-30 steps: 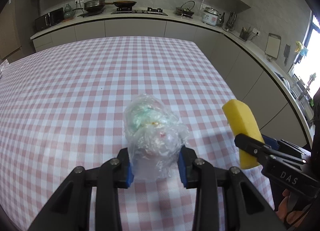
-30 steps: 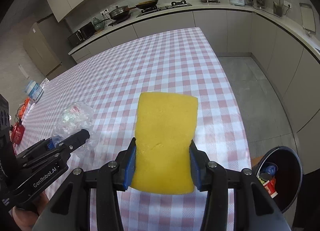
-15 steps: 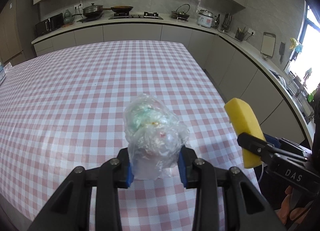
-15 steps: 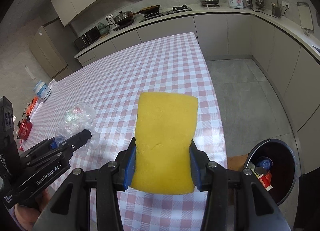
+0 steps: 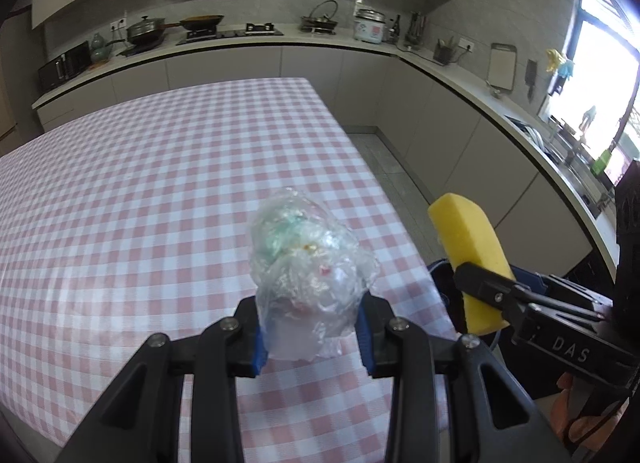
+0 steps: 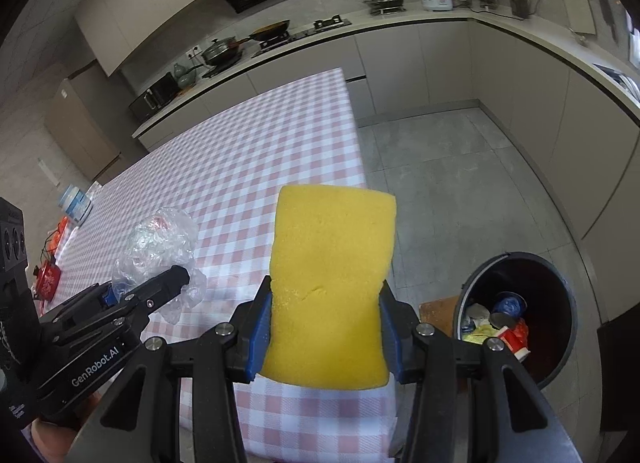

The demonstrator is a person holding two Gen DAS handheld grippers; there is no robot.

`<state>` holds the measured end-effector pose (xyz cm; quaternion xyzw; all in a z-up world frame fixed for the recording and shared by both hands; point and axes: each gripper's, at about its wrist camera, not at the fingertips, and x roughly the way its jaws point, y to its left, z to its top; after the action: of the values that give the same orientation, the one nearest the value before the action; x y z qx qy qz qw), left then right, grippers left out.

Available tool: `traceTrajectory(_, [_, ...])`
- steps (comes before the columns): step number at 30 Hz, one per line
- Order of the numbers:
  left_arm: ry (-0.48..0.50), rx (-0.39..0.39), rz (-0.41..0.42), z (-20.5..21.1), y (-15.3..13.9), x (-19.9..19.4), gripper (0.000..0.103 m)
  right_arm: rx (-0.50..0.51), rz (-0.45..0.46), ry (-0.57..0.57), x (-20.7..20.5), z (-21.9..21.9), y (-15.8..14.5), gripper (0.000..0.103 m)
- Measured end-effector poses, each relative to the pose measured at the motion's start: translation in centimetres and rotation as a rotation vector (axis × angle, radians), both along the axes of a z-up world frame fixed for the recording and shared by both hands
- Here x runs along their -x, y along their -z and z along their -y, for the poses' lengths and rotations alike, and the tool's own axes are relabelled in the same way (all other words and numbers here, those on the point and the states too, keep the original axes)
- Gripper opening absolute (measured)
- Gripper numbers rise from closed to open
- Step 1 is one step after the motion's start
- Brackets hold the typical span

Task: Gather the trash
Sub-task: 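Carry the plastic bag and sponge with both tools over the black bucket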

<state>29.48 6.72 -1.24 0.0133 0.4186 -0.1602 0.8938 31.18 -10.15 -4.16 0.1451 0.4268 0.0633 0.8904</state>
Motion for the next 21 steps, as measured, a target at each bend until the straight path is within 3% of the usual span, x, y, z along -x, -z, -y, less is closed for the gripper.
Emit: traceTrajectory(21, [0.327,0.026,-0.047,14.9,0.8,1.8,0.036,0.002,-0.061,0.347,8.7,15.1,1.9,0.05])
